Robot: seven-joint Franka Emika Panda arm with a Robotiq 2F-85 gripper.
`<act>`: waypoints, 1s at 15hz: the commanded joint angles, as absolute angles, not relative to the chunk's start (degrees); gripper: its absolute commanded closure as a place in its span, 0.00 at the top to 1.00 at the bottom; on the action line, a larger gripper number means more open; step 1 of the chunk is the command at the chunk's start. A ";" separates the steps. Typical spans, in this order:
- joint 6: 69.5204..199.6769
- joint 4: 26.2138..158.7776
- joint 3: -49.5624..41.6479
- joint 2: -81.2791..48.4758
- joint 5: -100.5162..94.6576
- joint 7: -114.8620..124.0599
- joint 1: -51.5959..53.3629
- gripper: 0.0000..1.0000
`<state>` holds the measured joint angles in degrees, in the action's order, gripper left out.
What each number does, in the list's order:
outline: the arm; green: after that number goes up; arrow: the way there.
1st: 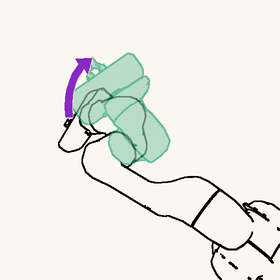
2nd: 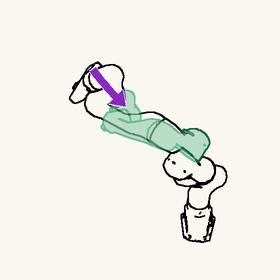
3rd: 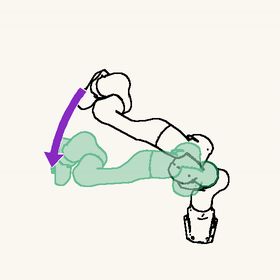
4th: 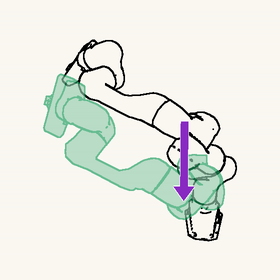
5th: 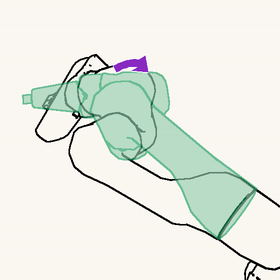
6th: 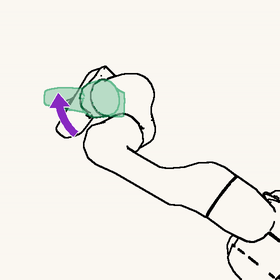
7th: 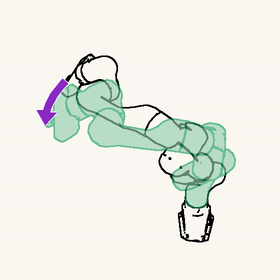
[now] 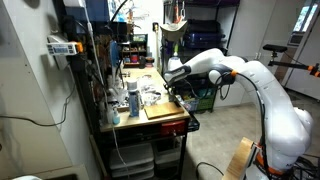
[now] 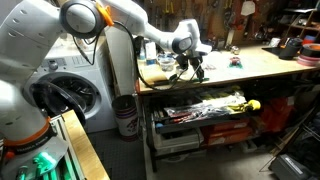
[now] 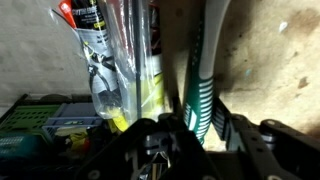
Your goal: Pick up the green and white brush and put it on the brown board, pick up the green and white brush and scrub the brown board, put the green and white brush on the brown board
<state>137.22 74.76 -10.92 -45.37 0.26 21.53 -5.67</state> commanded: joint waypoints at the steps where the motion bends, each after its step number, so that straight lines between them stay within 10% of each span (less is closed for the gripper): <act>1: 135.46 73.06 -11.76 -46.27 0.12 22.92 -5.40 0.06; 15: 94.59 65.08 -14.52 -43.99 -5.15 29.64 -4.06 0.07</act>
